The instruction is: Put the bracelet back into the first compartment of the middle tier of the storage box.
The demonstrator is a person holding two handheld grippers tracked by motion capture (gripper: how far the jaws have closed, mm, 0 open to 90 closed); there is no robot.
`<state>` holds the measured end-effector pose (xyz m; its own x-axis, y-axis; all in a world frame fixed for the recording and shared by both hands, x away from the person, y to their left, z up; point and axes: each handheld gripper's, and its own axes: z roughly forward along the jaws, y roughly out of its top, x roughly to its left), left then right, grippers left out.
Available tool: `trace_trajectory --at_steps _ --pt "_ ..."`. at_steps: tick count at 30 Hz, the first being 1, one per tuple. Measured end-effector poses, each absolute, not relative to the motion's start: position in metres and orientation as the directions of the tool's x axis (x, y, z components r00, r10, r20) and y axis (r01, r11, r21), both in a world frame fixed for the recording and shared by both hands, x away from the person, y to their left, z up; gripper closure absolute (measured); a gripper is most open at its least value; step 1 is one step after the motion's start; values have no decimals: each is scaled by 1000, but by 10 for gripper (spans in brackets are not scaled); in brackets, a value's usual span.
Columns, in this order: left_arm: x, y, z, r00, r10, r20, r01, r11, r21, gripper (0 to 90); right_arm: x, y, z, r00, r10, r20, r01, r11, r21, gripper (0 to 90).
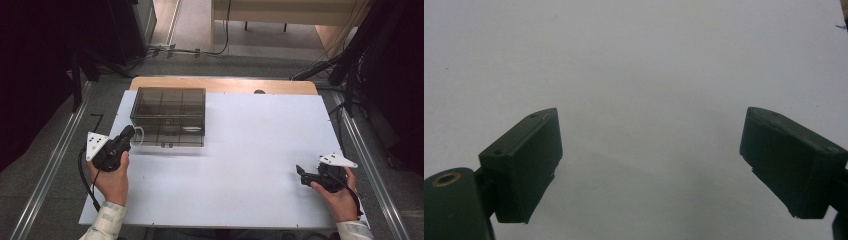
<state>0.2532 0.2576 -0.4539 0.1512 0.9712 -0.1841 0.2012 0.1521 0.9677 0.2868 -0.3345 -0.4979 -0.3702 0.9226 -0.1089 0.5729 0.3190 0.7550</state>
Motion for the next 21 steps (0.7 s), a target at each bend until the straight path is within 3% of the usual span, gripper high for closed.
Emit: trace_trajectory --at_steps 21 --pt "269 253 -453 159 970 -182 205 148 968 868 287 -333 -499 -371 922 -112 577 323 750 86"
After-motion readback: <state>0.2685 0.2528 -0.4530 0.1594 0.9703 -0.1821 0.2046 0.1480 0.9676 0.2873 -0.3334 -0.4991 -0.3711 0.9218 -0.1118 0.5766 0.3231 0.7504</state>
